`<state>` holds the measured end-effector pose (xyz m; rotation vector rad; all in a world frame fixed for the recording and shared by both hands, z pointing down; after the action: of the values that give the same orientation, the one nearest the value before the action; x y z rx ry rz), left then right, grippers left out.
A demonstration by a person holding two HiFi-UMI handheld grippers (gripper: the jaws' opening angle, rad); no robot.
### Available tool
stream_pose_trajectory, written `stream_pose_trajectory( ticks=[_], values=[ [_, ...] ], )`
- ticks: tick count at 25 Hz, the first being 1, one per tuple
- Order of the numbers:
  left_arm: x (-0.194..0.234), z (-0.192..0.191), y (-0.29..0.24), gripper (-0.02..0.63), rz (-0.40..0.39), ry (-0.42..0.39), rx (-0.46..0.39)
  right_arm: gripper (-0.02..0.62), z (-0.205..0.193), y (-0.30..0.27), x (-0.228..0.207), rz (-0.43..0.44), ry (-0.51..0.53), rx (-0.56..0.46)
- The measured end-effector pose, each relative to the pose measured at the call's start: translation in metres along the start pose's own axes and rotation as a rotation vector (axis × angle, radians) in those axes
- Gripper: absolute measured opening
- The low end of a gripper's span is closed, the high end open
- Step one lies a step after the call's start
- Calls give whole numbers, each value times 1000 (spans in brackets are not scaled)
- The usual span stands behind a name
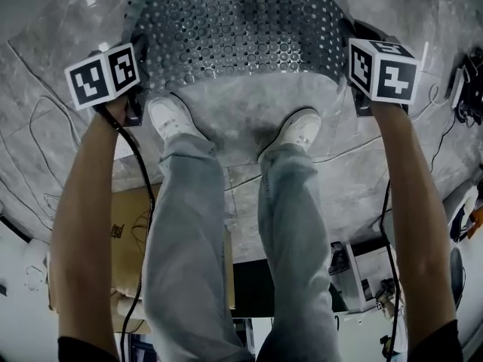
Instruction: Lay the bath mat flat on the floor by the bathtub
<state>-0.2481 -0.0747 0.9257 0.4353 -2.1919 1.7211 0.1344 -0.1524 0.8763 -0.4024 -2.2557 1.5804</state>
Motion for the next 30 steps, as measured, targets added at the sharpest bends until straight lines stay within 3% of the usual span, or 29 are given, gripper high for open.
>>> stream_pose_trajectory(
  ticks=[6, 12, 24, 28, 30],
  values=[
    [20, -8, -9, 28, 19, 27, 6, 23, -16, -20, -10, -61, 27, 48],
    [38, -20, -20, 37, 70, -41, 51, 25, -27, -49, -10, -79, 135, 88],
    [64, -36, -44, 58, 95, -27, 42, 25, -42, -81, -39, -151, 134, 116],
    [73, -43, -50, 91, 98, -16, 36, 26, -46, -95, -37, -170, 129, 120],
    [78, -45, -53, 143, 109, -12, 34, 28, -47, -98, -40, -191, 129, 119]
  ],
)
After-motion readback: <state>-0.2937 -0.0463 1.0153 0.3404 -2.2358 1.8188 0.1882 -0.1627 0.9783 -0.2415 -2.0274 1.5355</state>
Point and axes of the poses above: the fingertips, and each gripper's own axes: y backward along the fingers, x to its left, z out of its top, the point moved 3 cm from there along y, backward along the fingers, and after that the axes turned 9 degrees about -z, right-handed, at the moved point
